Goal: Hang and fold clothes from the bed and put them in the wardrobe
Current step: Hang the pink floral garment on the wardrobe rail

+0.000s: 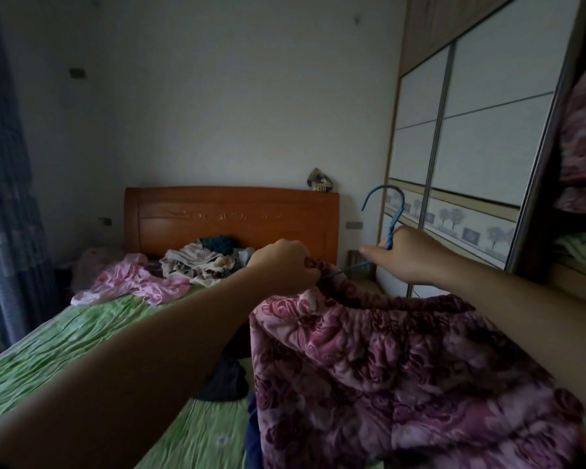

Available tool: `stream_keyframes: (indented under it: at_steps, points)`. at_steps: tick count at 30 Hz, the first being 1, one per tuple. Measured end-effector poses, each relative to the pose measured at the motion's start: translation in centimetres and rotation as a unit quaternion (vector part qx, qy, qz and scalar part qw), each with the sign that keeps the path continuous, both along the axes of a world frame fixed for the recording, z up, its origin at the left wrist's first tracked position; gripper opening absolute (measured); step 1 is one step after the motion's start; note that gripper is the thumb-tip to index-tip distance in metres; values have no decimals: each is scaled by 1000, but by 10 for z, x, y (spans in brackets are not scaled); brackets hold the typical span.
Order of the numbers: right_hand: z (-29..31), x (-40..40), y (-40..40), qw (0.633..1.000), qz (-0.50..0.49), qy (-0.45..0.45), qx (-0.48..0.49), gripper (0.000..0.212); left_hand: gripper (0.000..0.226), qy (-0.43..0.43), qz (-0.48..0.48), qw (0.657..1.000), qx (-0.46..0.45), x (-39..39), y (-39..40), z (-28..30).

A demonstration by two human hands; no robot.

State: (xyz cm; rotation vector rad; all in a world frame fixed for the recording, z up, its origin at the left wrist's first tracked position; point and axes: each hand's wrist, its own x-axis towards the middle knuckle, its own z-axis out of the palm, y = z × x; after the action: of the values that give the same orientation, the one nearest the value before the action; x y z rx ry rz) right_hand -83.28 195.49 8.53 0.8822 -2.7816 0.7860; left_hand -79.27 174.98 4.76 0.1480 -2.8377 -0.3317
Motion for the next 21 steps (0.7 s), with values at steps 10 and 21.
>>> stream_keyframes:
  at_steps: [10,21]
  points:
    - [32,2,22,993,-6,-88,-77,28,21,72,-7,995,61,-7,34,40]
    - [41,-1,26,971,39,-158,-175,14,26,143,-195,967,79,-16,52,27]
